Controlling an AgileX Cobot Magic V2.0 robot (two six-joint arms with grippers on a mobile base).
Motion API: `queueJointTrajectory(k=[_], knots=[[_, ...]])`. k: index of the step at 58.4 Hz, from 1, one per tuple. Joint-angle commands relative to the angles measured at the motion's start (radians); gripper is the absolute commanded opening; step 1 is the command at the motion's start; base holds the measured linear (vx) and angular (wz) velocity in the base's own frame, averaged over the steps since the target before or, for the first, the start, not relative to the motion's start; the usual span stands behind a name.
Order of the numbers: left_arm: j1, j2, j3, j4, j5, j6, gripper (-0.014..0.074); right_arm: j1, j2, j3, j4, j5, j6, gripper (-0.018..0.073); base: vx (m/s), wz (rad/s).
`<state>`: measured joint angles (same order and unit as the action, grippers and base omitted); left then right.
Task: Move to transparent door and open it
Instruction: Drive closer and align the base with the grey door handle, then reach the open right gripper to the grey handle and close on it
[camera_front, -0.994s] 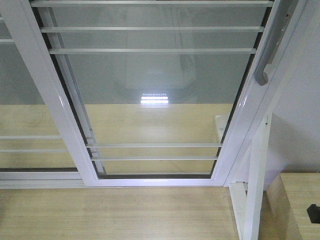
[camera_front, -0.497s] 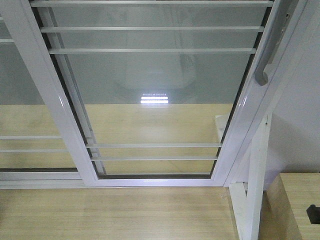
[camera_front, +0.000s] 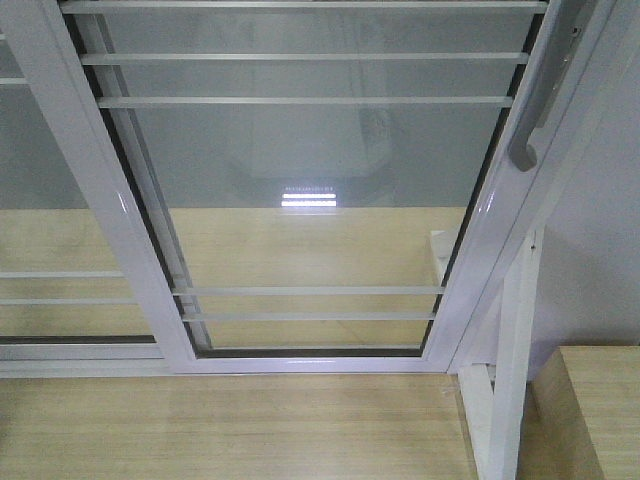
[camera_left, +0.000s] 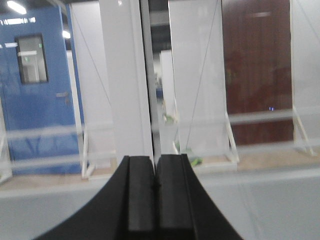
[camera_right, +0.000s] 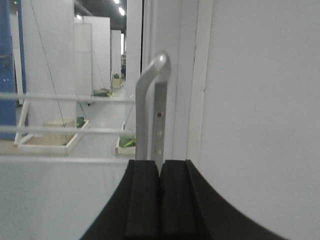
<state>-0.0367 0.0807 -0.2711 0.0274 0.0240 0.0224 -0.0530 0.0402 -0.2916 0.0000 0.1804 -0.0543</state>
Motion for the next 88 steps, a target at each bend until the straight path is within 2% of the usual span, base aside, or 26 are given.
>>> queueJointTrajectory(k=[1, 8, 15, 30, 36, 39, 48, 58, 63, 69, 76, 88], knots=[[-0.005, 0.100, -0.179, -0.001, -0.024, -0.003, -0.0006, -0.004, 0.106, -0.189, 0.000, 0.009, 0.001, -0.0005, 0.00, 0.00], [-0.005, 0.266, -0.327, 0.008, -0.008, -0.003, -0.0006, -0.004, 0.281, -0.339, -0.066, 0.026, -0.041, -0.0005, 0.00, 0.00], [-0.005, 0.433, -0.380, 0.007, -0.024, -0.003, -0.0006, -0.004, 0.462, -0.366, -0.141, -0.035, -0.067, -0.0005, 0.00, 0.00], [-0.005, 0.668, -0.377, 0.006, 0.000, -0.006, -0.0003, -0.004, 0.738, -0.362, -0.080, -0.044, 0.011, 0.0011, 0.00, 0.00], [-0.005, 0.726, -0.377, 0.005, 0.008, -0.006, 0.0006, -0.004, 0.792, -0.362, -0.067, -0.101, 0.013, 0.0055, 0.00, 0.00], [-0.005, 0.753, -0.377, -0.001, 0.008, -0.006, 0.0019, -0.004, 0.816, -0.362, -0.056, -0.141, 0.014, 0.0106, 0.00, 0.00], [-0.005, 0.806, -0.377, -0.027, 0.015, -0.006, 0.0110, -0.004, 0.860, -0.362, -0.051, -0.213, 0.022, 0.0265, 0.00, 0.00], [-0.005, 0.844, -0.377, -0.027, -0.010, -0.006, 0.0258, -0.004, 0.937, -0.362, -0.028, -0.258, 0.118, 0.0411, 0.00, 0.00], [-0.005, 0.856, -0.377, -0.027, -0.024, -0.006, 0.0322, -0.004, 0.991, -0.362, -0.037, -0.298, 0.116, 0.0430, 0.00, 0.00], [-0.005, 0.856, -0.377, -0.092, -0.063, -0.006, 0.0365, -0.004, 1.057, -0.362, -0.060, -0.377, 0.108, 0.0430, 0.00, 0.00], [-0.005, 0.856, -0.377, -0.180, -0.076, -0.006, 0.0375, -0.004, 1.138, -0.363, -0.060, -0.468, 0.108, 0.0430, 0.00, 0.00], [-0.005, 0.856, -0.377, -0.178, -0.060, -0.005, 0.0375, -0.004, 1.277, -0.434, -0.069, -0.516, 0.108, 0.0430, 0.00, 0.00]])
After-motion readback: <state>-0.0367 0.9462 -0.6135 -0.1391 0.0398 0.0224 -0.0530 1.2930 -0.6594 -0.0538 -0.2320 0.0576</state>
